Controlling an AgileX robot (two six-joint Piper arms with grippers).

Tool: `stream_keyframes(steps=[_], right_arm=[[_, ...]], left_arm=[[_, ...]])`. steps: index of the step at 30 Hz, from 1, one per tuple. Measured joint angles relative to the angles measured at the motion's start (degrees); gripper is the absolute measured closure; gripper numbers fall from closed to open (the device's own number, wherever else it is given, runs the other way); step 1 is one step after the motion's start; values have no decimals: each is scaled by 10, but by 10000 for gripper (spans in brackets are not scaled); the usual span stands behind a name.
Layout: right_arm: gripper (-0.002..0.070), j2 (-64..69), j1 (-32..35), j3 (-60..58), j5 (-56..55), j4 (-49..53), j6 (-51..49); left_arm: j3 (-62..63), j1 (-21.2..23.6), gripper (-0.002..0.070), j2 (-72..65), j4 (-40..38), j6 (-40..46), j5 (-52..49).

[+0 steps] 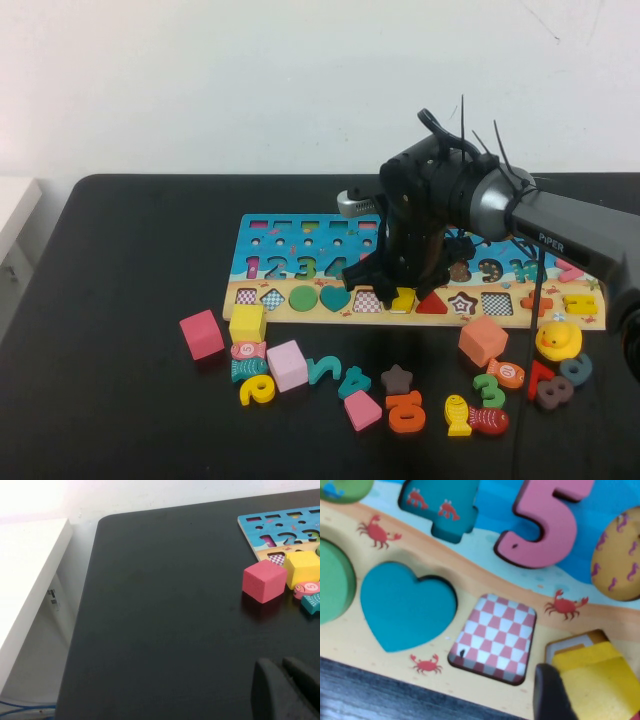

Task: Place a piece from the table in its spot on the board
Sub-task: Place the "five-pointed star" into the hole of the five-pointed star

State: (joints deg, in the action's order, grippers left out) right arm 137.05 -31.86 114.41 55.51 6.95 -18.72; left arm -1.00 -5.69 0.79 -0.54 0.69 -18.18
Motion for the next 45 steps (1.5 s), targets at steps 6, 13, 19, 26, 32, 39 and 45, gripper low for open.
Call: stream_keyframes(steps=[6, 13, 19, 26, 32, 39, 45], right_arm=[[309, 0, 0, 0, 0, 0, 0], [309, 0, 0, 0, -9, 0, 7], [309, 1, 0, 0, -9, 1, 11], [309, 3, 0, 0, -9, 1, 12], [309, 12, 0, 2, -9, 1, 12], [309, 12, 0, 2, -8, 2, 12], [309, 12, 0, 2, -7, 2, 9]], left_arm=[[0, 0, 677, 0, 0, 0, 0], [0, 0, 677, 0, 0, 0, 0], [0, 0, 677, 0, 0, 0, 0], [0, 0, 677, 0, 0, 0, 0], [0, 0, 677, 0, 0, 0, 0], [0, 0, 676, 0, 0, 0, 0], [0, 0, 676, 0, 0, 0, 0]])
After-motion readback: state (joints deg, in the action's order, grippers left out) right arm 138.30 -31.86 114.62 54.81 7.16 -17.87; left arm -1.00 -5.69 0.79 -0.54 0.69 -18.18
